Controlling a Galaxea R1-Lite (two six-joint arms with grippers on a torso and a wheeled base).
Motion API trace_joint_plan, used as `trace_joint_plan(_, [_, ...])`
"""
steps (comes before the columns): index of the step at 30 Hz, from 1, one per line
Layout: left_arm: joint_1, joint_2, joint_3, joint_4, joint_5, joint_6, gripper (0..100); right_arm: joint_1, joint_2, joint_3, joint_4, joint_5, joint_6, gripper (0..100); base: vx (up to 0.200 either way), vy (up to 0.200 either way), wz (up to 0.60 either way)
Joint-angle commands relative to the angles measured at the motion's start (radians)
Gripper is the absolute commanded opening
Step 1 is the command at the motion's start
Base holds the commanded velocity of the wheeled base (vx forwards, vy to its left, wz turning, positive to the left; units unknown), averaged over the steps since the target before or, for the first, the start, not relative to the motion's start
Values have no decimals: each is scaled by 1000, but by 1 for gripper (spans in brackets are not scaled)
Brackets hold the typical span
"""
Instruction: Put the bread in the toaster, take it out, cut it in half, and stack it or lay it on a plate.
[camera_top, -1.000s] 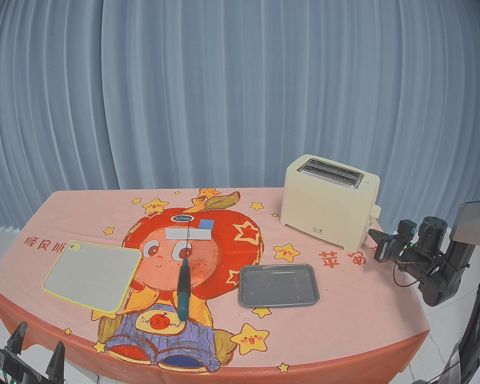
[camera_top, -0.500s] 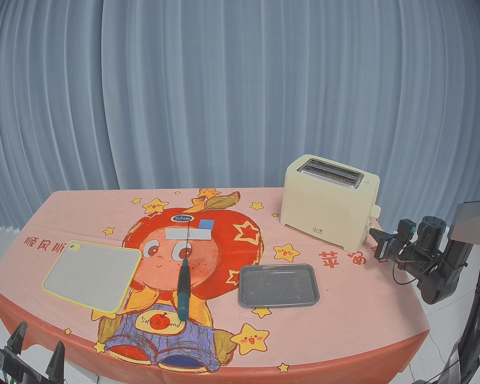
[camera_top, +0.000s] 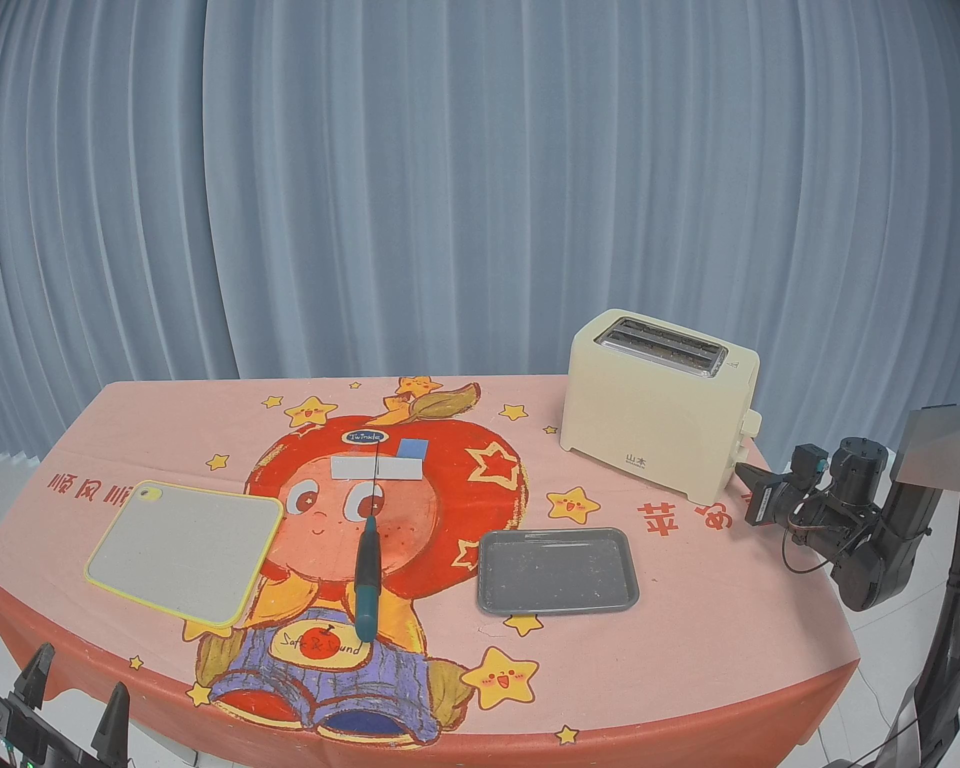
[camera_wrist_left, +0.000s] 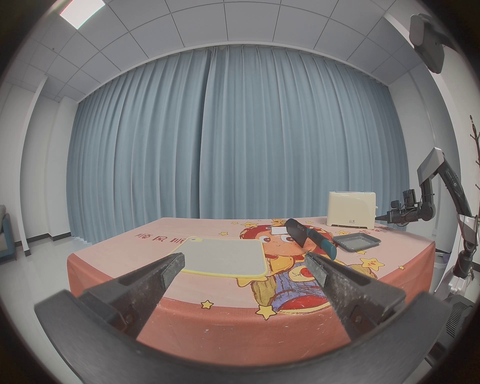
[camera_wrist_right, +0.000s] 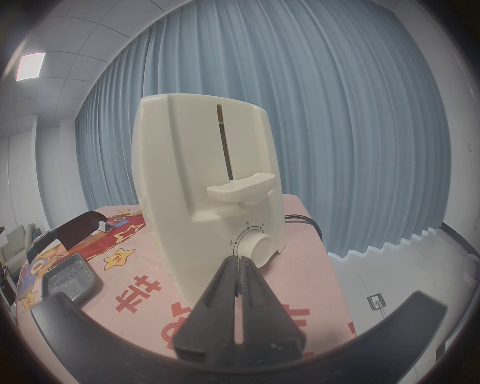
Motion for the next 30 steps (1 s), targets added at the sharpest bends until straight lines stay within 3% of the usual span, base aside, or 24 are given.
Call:
trace_joint_plan(1, [0, 0, 18, 0, 0, 0, 100, -1, 2, 0, 0, 0, 0, 0, 0, 0, 0])
trace_joint_plan(30, [0, 0, 18, 0, 0, 0, 100, 1, 6, 8, 0, 0, -2, 0, 0, 0, 0])
